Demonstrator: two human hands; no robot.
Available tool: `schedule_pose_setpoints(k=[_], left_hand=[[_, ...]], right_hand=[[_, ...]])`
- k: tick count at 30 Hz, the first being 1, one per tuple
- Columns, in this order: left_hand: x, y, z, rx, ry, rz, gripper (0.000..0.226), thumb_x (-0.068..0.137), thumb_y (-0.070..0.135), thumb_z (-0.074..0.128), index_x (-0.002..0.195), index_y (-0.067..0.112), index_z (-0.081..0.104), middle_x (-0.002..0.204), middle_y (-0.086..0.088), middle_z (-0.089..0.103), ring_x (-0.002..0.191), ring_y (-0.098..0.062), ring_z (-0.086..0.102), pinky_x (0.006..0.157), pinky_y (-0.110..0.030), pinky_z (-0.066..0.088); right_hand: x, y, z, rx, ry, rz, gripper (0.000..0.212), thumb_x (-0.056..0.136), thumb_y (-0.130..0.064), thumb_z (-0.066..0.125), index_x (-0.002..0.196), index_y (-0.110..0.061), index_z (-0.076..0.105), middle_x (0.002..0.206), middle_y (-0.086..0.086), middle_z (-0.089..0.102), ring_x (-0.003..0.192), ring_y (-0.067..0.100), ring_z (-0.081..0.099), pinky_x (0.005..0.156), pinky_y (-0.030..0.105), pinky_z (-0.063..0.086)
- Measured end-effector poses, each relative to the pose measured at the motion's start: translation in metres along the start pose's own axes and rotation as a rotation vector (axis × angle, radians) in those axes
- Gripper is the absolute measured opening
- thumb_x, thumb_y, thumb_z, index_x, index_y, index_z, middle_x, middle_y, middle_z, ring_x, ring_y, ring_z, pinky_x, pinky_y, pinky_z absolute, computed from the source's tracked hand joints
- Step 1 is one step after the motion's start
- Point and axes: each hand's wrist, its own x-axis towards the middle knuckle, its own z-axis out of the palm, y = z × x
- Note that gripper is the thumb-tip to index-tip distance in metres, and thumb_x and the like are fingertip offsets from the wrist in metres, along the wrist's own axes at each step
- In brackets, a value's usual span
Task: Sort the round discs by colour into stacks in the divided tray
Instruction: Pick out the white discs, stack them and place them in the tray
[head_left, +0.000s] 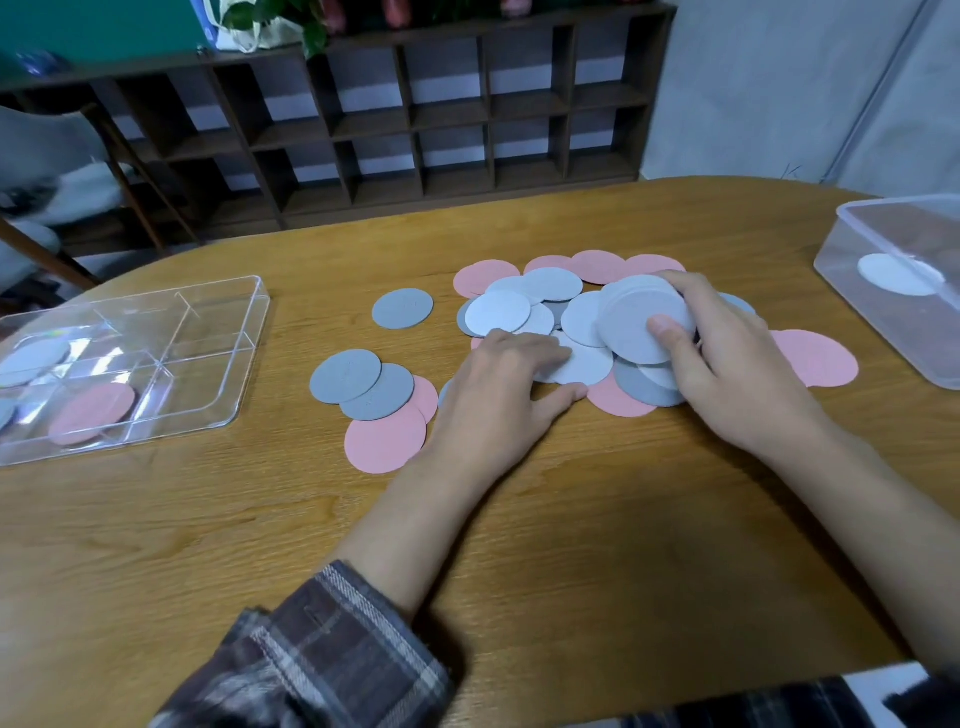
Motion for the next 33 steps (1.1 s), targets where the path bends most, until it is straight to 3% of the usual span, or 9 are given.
schedule_pose_setpoints(k=[6, 12, 15, 18, 20, 23, 27, 29, 33], left_hand=[[0.007, -0.005, 0.007, 0.008, 0.030, 0.056, 0.030, 0.092, 0.043, 0.074, 0.116, 0.026, 0.079, 0.116, 0.006, 0.069, 0.105, -0.022, 0.056, 0.090, -0.043, 0.049], [0.007, -0.007, 0.006, 0.062, 0.068, 0.162, 0.027, 0.102, 0.041, 0.060, 0.105, 0.024, 0.081, 0.100, 0.007, 0.071, 0.090, -0.022, 0.053, 0.076, -0.045, 0.048], [0.006, -0.005, 0.002, 0.056, 0.089, 0.208, 0.033, 0.105, 0.040, 0.052, 0.100, 0.020, 0.077, 0.093, 0.005, 0.068, 0.086, -0.020, 0.050, 0.073, -0.045, 0.048], [0.003, 0.000, -0.002, 0.010, 0.154, 0.229, 0.038, 0.106, 0.039, 0.044, 0.098, 0.016, 0.073, 0.093, 0.001, 0.062, 0.087, -0.022, 0.052, 0.071, -0.047, 0.049], [0.002, 0.001, -0.005, -0.011, 0.209, 0.230, 0.033, 0.107, 0.033, 0.047, 0.098, 0.013, 0.072, 0.092, -0.001, 0.060, 0.086, -0.022, 0.053, 0.070, -0.044, 0.049], [0.002, 0.003, -0.007, -0.084, 0.262, 0.206, 0.022, 0.107, 0.021, 0.054, 0.098, 0.010, 0.070, 0.091, -0.001, 0.060, 0.082, -0.017, 0.053, 0.070, -0.034, 0.047], [0.000, 0.007, -0.006, -0.101, 0.282, 0.195, 0.013, 0.104, 0.015, 0.060, 0.099, 0.008, 0.069, 0.088, 0.000, 0.064, 0.078, -0.011, 0.052, 0.071, -0.026, 0.045], [-0.001, 0.009, -0.006, -0.154, 0.256, 0.163, 0.007, 0.100, 0.013, 0.064, 0.106, 0.011, 0.068, 0.085, 0.002, 0.065, 0.077, -0.009, 0.057, 0.071, -0.028, 0.051], [-0.002, 0.015, -0.005, -0.290, 0.207, 0.045, 0.037, 0.090, 0.012, 0.074, 0.126, 0.017, 0.068, 0.081, 0.002, 0.065, 0.074, -0.013, 0.064, 0.071, -0.020, 0.056]], right_hand=[[0.000, -0.002, 0.003, -0.015, -0.007, 0.008, 0.035, 0.108, -0.030, 0.043, 0.143, -0.027, 0.046, 0.122, -0.013, 0.055, 0.107, 0.006, 0.047, 0.082, 0.025, 0.034], [0.001, -0.002, 0.003, -0.024, -0.008, 0.011, 0.038, 0.108, -0.031, 0.044, 0.146, -0.028, 0.045, 0.126, -0.013, 0.056, 0.111, 0.003, 0.047, 0.078, 0.005, 0.035], [0.001, -0.003, 0.001, -0.021, -0.012, 0.037, 0.047, 0.108, -0.032, 0.044, 0.155, -0.033, 0.038, 0.138, -0.007, 0.056, 0.116, 0.003, 0.044, 0.086, 0.021, 0.035], [0.001, -0.004, 0.001, -0.005, -0.015, 0.027, 0.052, 0.108, -0.030, 0.047, 0.158, -0.035, 0.034, 0.140, -0.011, 0.053, 0.114, -0.008, 0.038, 0.082, 0.003, 0.033], [0.000, -0.004, 0.001, 0.007, -0.018, 0.009, 0.052, 0.108, -0.030, 0.047, 0.158, -0.035, 0.034, 0.136, -0.016, 0.050, 0.111, -0.011, 0.039, 0.081, -0.006, 0.031], [0.000, -0.007, 0.001, 0.035, -0.029, -0.015, 0.049, 0.108, -0.029, 0.045, 0.156, -0.037, 0.038, 0.137, -0.019, 0.052, 0.112, -0.008, 0.043, 0.083, 0.001, 0.034], [-0.003, -0.007, 0.001, 0.095, -0.040, -0.020, 0.044, 0.109, -0.027, 0.042, 0.151, -0.041, 0.043, 0.093, -0.040, 0.051, 0.094, -0.017, 0.049, 0.076, 0.000, 0.034], [-0.002, -0.006, 0.003, 0.116, -0.059, -0.010, 0.043, 0.110, -0.026, 0.041, 0.150, -0.041, 0.044, 0.087, -0.040, 0.049, 0.092, -0.017, 0.049, 0.076, 0.002, 0.034], [-0.003, -0.007, 0.005, 0.142, -0.102, -0.010, 0.043, 0.111, -0.023, 0.040, 0.151, -0.037, 0.046, 0.086, -0.053, 0.050, 0.092, -0.017, 0.049, 0.080, 0.010, 0.034]])
